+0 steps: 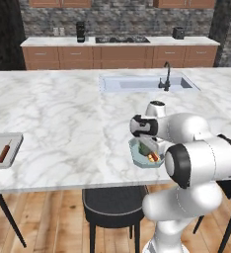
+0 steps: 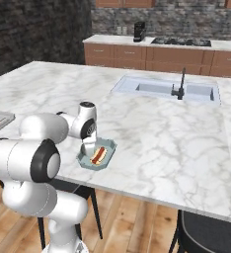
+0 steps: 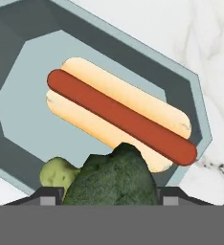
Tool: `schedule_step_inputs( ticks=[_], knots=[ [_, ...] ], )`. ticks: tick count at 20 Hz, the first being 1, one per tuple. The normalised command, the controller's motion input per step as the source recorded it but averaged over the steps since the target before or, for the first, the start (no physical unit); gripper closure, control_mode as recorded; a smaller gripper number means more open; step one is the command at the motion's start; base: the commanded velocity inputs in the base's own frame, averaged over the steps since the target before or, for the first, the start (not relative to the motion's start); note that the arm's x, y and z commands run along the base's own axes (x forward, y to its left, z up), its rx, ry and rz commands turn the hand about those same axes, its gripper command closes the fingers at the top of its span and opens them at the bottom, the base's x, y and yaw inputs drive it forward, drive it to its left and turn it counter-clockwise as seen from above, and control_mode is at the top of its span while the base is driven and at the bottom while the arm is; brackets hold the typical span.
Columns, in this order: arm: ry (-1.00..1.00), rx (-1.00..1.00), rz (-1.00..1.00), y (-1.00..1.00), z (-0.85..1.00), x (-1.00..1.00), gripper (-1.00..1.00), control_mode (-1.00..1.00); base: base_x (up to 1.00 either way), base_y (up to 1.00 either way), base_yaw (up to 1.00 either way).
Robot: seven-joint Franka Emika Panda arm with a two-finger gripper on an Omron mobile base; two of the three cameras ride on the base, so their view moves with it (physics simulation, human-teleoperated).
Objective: Place one cooked food and one vegetable from the large plate to each tupperware container.
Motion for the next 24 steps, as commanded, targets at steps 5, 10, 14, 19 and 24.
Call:
schedule_step_inputs(
  ticks=[5, 10, 14, 19, 24],
  knots=[
    [0.00, -0.11, -0.09, 0.24, -0.10, 0.04, 1.00, -1.00, 0.00, 0.00, 0.00],
    [0.00, -0.07, -0.11, 0.03, -0.26, 0.17, 1.00, -1.00, 0.00, 0.00, 0.00],
    [0.00, -0.02, -0.09, -0.06, -0.28, 0.18, 1.00, -1.00, 0.00, 0.00, 0.00],
    [0.00, 0.00, -0.03, -0.01, -0.14, 0.05, 1.00, -1.00, 0.00, 0.00, 0.00],
    [0.00, 0.00, 0.00, 0.00, 0.00, 0.00, -1.00, -1.00, 0.00, 0.00, 0.00]
  ],
)
